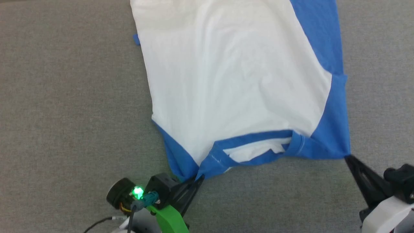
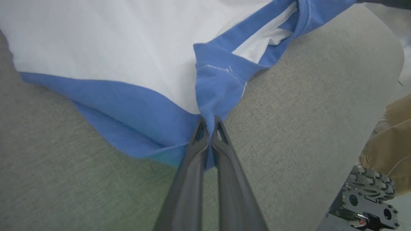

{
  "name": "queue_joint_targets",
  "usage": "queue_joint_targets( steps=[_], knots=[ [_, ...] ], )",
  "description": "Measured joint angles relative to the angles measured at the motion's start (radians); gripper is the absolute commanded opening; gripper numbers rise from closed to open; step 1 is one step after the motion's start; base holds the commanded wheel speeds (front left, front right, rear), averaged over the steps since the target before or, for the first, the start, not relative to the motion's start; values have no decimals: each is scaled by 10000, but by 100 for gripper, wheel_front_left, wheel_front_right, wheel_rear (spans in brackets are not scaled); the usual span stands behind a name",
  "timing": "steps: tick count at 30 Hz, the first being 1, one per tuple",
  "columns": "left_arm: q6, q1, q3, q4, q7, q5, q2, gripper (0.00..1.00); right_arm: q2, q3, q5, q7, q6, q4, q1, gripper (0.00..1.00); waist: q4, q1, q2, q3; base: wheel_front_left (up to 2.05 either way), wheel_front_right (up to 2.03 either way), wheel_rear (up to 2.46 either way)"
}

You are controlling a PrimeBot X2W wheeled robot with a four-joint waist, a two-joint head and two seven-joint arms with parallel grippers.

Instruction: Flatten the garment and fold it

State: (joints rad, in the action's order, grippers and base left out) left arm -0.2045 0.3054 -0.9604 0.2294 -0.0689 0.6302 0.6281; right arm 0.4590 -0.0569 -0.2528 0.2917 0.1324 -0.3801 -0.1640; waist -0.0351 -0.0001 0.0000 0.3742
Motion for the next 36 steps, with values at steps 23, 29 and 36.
queue_joint_targets(
  steps=[23,29,36],
  knots=[
    [-211,-1857,-337,-291,-337,1473,391,0,-696,-370,19,750,0,374,-2461,0,-95,0,0,-1439,0,0,0],
    [13,-1811,-399,-1179,-73,1517,-17,0,-884,-673,109,610,0,1011,-2213,0,-116,0,0,-1579,0,0,0],
    [215,-1814,-401,-2282,460,1597,-543,36,-982,-1070,167,50,0,2240,-1666,36,-119,0,0,-1838,0,0,0]
  ],
)
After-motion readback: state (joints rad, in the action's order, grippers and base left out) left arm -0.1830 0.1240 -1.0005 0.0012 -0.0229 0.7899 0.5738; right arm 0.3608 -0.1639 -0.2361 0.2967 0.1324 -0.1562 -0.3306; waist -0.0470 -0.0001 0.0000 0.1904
